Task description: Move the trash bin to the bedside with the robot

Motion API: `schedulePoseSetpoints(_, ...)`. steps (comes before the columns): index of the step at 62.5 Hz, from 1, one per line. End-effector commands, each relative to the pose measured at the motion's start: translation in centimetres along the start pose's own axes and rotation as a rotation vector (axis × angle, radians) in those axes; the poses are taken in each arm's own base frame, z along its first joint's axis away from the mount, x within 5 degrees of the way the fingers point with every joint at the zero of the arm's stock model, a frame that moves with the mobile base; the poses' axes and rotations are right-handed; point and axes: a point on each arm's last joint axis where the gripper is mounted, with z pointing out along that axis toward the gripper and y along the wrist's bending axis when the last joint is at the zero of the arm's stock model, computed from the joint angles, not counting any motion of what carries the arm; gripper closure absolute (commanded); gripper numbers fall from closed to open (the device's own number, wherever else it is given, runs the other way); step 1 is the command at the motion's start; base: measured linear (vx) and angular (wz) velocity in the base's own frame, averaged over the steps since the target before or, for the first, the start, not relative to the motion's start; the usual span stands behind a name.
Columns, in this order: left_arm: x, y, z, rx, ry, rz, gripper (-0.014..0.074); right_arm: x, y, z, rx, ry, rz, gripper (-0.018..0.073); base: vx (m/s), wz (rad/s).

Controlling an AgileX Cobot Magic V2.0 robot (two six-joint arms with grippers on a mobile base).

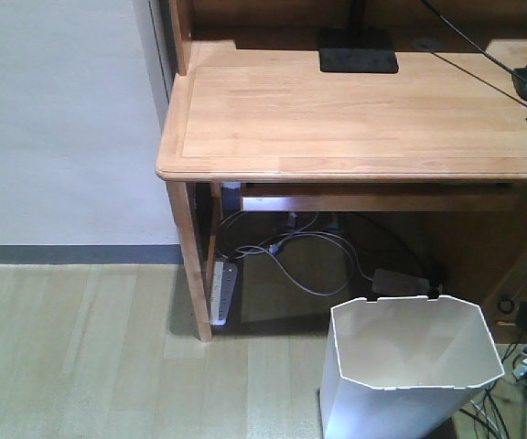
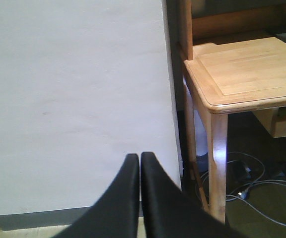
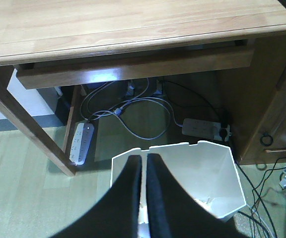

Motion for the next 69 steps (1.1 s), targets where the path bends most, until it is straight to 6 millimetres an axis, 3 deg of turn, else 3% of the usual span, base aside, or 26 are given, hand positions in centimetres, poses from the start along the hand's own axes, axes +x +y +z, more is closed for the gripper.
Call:
schedulePoseSetpoints(1,0.2,-0.2,0.2,0.012,-0.055,-0.007,0.0602,-2.6,0.1,-0.6,0.011,-0.056,0.006,0.0491,0.0,0.0)
schedulePoseSetpoints(18,0.2,-0.2,0.2,0.012,-0.055,-0.007,0.0602,-5.9,0.3,0.7,0.041,0.108,0.04,0.0242,0.0,0.0)
schedulePoseSetpoints(27,0.2,-0.2,0.2,0.012,-0.055,-0.007,0.0602,-7.0,0.1,2.7,0.073,0.202,0.003,0.0091,0.0,0.0)
schedulePoseSetpoints(34,0.2,-0.2,0.2,0.012,-0.055,-0.007,0.0602,-7.5,0.0,4.7,0.082,0.318,-0.081,0.0029,0.0,0.0)
schedulePoseSetpoints(46,0.2,-0.2,0.2,0.012,-0.055,-0.007,0.0602,-8.3,-1.0,8.8,0.096,0.47,-0.121,0.002,0.0,0.0)
schedulePoseSetpoints(54,0.2,-0.2,0.2,0.012,-0.055,-0.007,0.0602,-8.7,-4.0,11.0,0.137,0.519,0.026,0.0021,0.0,0.0)
schedulePoseSetpoints(69,0.2,-0.2,0.2,0.012,-0.055,-0.007,0.0602,-6.7,-7.9,15.2,0.102,0.652,0.026,0.0021,0.0,0.0)
